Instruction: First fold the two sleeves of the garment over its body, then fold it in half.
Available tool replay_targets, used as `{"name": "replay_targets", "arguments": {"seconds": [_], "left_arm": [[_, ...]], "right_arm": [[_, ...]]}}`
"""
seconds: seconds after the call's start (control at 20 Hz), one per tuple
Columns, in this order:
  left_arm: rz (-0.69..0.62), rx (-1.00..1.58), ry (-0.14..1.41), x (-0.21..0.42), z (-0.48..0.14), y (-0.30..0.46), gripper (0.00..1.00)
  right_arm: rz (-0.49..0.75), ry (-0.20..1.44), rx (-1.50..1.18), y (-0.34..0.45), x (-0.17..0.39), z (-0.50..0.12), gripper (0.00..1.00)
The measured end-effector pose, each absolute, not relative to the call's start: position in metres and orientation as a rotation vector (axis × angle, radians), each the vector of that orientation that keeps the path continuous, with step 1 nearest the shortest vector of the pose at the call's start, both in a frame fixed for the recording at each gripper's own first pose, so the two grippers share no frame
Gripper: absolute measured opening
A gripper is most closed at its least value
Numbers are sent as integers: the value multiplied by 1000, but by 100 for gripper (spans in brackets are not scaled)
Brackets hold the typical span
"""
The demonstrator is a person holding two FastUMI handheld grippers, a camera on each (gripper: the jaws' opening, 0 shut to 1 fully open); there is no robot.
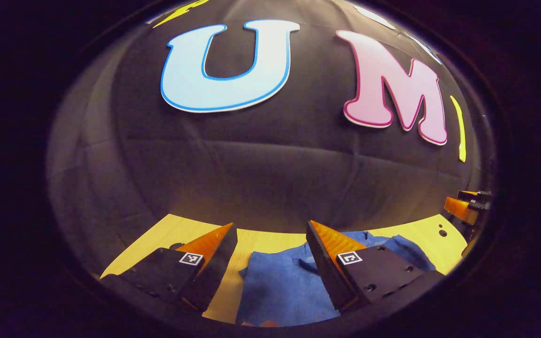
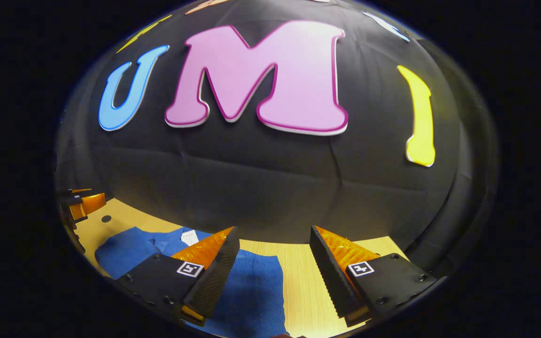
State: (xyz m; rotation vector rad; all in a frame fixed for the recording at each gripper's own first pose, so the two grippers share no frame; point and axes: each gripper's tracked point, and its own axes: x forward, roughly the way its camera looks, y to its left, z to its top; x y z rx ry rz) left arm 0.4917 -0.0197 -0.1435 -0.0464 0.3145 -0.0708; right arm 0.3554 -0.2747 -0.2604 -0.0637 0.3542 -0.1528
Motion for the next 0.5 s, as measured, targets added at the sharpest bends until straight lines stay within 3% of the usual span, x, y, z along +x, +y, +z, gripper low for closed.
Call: {"name": "replay_targets", "arguments": {"seconds": [0.25, 0.4, 0.5], "left_arm": [[-53, -51, 203, 380, -72, -16, 86], [-47, -37, 38, 308, -26, -13, 86], [-43, -22, 32, 250, -14, -11, 83]], "right_arm": [[-138, 215, -39, -236, 281, -161, 95], [-151, 117, -71, -215, 215, -94, 95], [-127, 12, -58, -190, 173, -46, 95]]}}
